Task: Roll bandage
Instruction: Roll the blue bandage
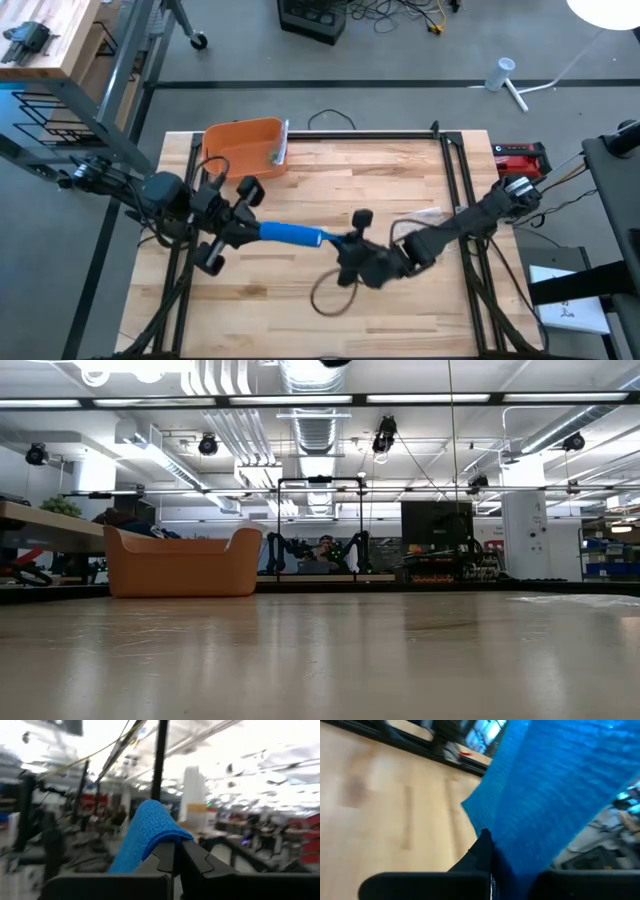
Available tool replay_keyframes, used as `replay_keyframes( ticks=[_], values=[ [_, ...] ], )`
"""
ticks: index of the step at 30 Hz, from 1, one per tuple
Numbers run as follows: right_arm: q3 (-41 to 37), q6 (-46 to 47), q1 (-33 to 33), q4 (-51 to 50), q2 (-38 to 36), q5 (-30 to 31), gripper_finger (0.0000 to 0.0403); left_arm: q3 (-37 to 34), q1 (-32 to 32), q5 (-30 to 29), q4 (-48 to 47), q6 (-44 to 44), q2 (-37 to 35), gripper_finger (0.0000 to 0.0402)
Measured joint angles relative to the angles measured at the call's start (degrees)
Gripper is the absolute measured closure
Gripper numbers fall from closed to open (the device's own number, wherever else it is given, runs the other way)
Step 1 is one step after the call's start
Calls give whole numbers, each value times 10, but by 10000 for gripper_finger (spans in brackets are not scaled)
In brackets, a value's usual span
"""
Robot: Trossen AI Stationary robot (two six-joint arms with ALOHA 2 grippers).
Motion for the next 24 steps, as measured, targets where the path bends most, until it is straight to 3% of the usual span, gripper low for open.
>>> replay_keyframes(
  ticks=[8,12,15,20,24],
  values=[
    [2,-91,-102,0,-8,-5,403,8,-3,10,81,-63,-1,402],
    [2,-73,-118,-1,-9,-76,403,24,-3,-14,75,0,-15,402],
    [2,-49,-111,-12,-9,-134,403,48,-2,-67,8,30,-30,402],
    [2,1,-87,-60,-10,-141,403,127,12,-184,-197,46,-49,402],
    [2,52,-57,-59,-11,-182,403,151,13,-245,-231,97,-46,402]
  ],
)
